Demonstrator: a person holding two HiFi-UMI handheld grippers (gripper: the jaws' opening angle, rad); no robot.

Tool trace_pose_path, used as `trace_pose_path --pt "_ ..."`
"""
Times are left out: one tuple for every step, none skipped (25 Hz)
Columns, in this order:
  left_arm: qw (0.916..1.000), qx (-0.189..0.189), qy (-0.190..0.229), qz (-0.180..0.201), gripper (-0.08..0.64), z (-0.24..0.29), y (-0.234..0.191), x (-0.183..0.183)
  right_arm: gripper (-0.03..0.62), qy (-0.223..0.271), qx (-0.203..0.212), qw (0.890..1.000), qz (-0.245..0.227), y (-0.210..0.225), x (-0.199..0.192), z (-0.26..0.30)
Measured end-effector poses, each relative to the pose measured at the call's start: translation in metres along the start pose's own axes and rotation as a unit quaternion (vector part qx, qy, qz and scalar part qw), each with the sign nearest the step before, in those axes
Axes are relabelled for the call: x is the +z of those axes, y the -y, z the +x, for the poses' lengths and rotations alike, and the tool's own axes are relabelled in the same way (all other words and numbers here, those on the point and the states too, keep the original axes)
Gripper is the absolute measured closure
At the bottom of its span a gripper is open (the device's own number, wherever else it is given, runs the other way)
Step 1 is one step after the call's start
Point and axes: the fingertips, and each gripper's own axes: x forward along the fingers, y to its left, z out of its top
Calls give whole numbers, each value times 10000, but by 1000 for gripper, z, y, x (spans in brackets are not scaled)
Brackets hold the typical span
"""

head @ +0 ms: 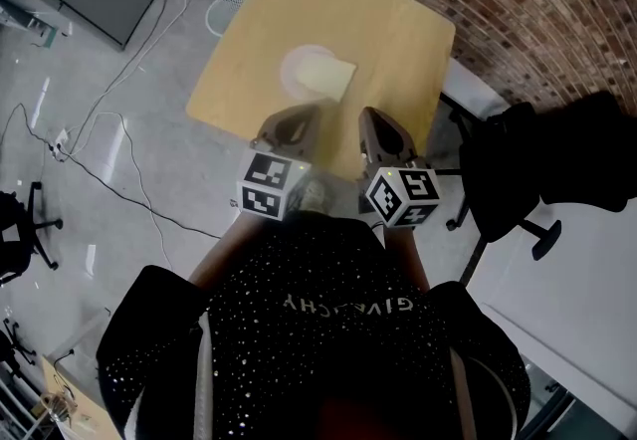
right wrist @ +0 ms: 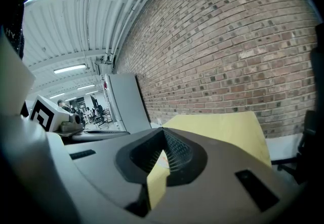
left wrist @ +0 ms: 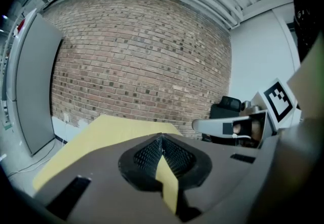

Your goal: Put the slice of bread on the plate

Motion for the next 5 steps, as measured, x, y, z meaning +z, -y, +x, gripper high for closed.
trace_pose_path --pt "10000 2 -2 -15 551 0 -1 -1 580 -5 -3 10000 24 0 -1 0" --pt "10000 4 -3 -28 551 0 -1 -1 580 -7 -10 10000 52 1 -1 0" --pt "10000 6 -3 -39 551 -1 -1 -2 580 -6 -19 10000 78 1 -1 0" --pt "10000 10 -3 -48 551 -1 -2 -2 580 -5 -30 9999 102 1 -2 0" --pt "10000 14 -2 -56 551 -2 -2 -2 581 -2 -43 9999 124 2 -2 -1"
